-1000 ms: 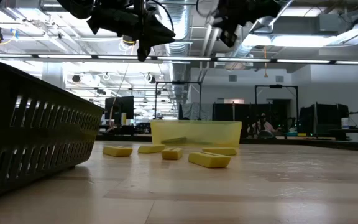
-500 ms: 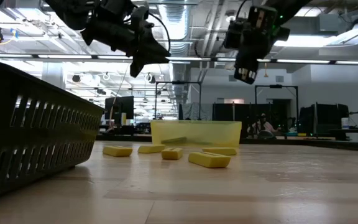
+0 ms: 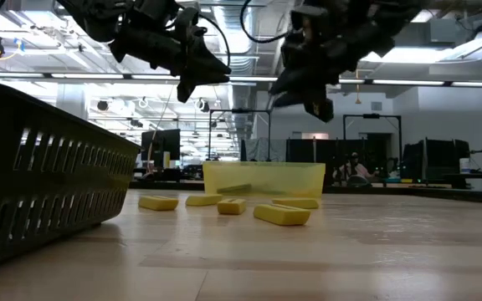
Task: Pick & Place School Supplies
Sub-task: Put the yellow eraser into the left black bin
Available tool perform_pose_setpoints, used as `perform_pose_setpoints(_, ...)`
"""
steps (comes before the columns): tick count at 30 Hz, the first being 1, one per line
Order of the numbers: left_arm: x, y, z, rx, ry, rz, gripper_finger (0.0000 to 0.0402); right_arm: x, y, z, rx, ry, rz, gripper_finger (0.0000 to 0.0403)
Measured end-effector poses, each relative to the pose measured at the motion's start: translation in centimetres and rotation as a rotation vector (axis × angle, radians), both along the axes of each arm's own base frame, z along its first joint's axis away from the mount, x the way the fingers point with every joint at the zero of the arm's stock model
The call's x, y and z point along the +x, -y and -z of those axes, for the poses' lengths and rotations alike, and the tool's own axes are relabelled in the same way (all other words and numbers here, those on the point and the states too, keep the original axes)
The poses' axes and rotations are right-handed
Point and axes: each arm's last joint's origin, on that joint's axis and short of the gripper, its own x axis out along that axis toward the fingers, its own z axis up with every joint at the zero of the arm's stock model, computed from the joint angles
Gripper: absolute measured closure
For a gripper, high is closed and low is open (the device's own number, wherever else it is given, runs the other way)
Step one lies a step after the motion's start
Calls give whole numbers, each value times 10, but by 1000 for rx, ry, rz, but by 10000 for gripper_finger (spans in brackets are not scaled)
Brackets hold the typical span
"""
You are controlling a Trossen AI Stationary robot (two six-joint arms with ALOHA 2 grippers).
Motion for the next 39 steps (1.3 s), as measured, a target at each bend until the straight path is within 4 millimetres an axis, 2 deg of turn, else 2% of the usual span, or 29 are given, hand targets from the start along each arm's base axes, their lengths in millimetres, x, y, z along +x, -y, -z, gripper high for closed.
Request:
perform_pose_setpoints(5,0,1,0,11,8,44,325,0,-36,15,68,24,303,310)
perform_pose_setpoints(9,0,2,-1,12,14,65,325,-5,-67,19,80,9,484,316)
perform_pose_setpoints(13,1,2,-2,16,29,80,325,-14,-94,24,66,-33,544,346)
perform_pose_setpoints(18,1,2,-3,11,36,78,325,-24,-119,27,10,-36,571,398)
perform_pose_setpoints(22,1,2,-3,11,38,78,325,-29,-131,34,-39,-44,597,390)
perform_pose_setpoints(29,1,2,-4,13,43,78,325,-31,-144,70,-7,-3,588,400)
perform_pose_setpoints(35,1,2,-4,14,44,77,325,-28,-146,93,70,17,543,402)
perform_pose_setpoints(39,1,2,-4,19,45,64,325,-24,-144,97,107,28,558,402)
